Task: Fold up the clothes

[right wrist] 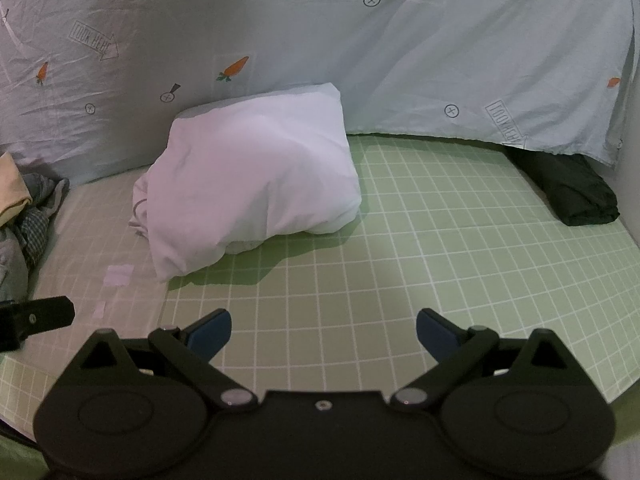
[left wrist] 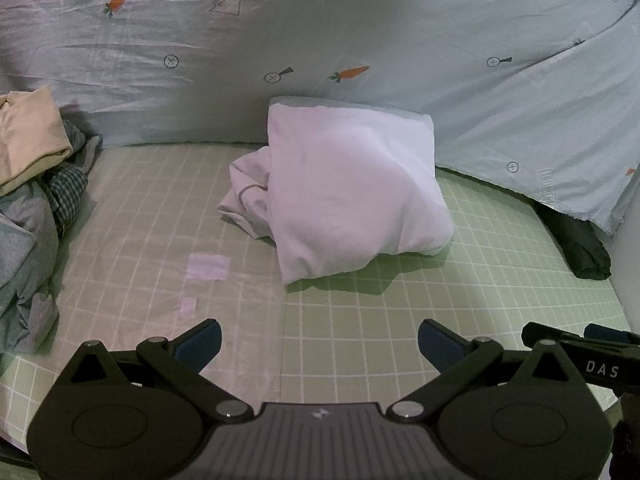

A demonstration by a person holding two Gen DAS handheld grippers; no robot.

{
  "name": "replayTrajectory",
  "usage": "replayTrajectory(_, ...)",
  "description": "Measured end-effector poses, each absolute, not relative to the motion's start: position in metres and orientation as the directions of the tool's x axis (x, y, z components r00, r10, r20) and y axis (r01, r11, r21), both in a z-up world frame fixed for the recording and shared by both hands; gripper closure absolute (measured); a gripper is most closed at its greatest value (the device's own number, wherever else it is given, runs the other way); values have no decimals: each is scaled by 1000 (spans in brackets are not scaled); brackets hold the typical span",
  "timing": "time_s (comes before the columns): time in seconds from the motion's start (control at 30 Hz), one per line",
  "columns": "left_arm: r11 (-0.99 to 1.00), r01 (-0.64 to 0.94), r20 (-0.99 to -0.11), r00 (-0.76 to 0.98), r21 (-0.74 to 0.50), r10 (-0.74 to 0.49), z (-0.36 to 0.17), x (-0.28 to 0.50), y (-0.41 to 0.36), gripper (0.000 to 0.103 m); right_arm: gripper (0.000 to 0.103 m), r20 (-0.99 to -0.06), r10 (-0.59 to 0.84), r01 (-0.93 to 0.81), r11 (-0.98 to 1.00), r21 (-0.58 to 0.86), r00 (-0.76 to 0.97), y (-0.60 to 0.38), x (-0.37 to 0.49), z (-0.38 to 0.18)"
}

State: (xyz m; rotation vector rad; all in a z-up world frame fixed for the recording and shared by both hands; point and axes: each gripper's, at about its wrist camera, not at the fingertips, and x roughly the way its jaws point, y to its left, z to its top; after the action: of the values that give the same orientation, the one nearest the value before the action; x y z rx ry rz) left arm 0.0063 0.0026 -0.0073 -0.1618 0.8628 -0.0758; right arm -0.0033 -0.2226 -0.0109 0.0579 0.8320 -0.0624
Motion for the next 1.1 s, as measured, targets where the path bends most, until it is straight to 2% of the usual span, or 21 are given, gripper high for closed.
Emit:
replayTrajectory(0.73,985,1,-765,630,-171,-134,-11,20,9,0,3,-757,-46,103,994,28,652,-222,11,-15)
replayTrajectory(1.1,975,-114,-757,650,-188,-70,-12,42,49,0,2,-720,-97,136,991,-3,688,-218,57,-28)
